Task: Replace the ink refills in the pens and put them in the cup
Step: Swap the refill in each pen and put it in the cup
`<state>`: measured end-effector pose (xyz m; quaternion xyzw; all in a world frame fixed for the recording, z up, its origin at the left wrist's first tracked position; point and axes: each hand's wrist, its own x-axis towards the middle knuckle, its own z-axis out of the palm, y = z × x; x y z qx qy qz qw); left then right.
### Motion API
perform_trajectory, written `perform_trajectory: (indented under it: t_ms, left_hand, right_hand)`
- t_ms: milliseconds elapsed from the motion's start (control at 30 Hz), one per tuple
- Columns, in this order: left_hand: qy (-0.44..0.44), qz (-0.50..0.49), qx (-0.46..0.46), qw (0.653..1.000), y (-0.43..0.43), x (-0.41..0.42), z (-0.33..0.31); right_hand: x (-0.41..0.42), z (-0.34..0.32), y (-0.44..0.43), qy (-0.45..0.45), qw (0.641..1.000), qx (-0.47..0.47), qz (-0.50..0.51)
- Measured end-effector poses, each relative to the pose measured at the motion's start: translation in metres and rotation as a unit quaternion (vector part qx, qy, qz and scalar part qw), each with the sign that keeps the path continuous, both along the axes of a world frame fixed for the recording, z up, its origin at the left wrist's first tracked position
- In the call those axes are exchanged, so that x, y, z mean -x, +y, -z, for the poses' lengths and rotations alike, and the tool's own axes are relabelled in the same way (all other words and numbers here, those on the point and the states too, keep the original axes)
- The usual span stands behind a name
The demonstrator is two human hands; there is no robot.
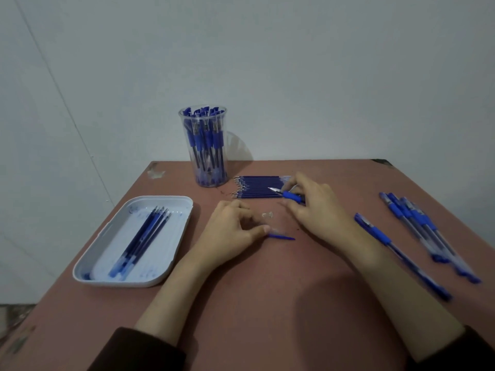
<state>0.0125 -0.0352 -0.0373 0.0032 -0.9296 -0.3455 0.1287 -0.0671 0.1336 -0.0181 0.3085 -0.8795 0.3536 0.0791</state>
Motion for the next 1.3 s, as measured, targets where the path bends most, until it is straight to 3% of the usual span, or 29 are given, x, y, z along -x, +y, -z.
perform_trajectory:
  t_ms: [100,200,267,333,433,533,767,900,1000,1167,1300]
  left_hand:
    - [0.030,0.007,-0.051,0.998,0.002,-0.001,-0.003]
    - [0.051,-0.009,-0.298,0.953,0.005,-0.006,-0.015]
    - [0.039,0.029,-0.451,0.891,0.009,-0.008,-0.019]
    - [0.028,0.053,-0.530,0.846,0.011,-0.009,-0.020]
    - [0.016,0.055,-0.567,0.822,0.010,-0.007,-0.020]
    - [0.033,0.036,-0.564,0.824,0.009,-0.005,-0.020]
    - [0.070,-0.015,-0.561,0.824,0.005,-0.002,-0.018]
    - [0.053,0.041,-0.647,0.760,0.008,-0.001,-0.022]
    - [0.039,0.046,-0.671,0.739,0.010,-0.003,-0.029]
    - [0.055,0.007,-0.619,0.783,0.005,-0.001,-0.023]
    - [0.082,0.027,-0.600,0.796,0.007,-0.002,-0.023]
  right_hand:
    - [-0.007,-0.003,-0.006,-0.008,0.998,0.056,-0.020]
    - [-0.013,-0.005,-0.010,-0.117,0.981,0.150,-0.040]
    - [-0.017,-0.009,-0.011,-0.254,0.943,0.198,-0.083]
    - [-0.022,-0.014,-0.013,-0.365,0.897,0.217,-0.120]
    - [-0.029,-0.020,-0.014,-0.452,0.845,0.236,-0.159]
    - [-0.029,-0.015,-0.017,-0.409,0.864,0.239,-0.168]
    - [-0.028,-0.001,-0.028,-0.171,0.945,0.246,-0.132]
    - [-0.023,0.009,-0.032,-0.102,0.966,0.224,-0.077]
    - [-0.017,0.008,-0.029,-0.085,0.967,0.236,-0.040]
    - [-0.012,0.004,-0.022,-0.084,0.966,0.243,-0.025]
    - [-0.015,0.006,-0.022,-0.080,0.974,0.205,-0.054]
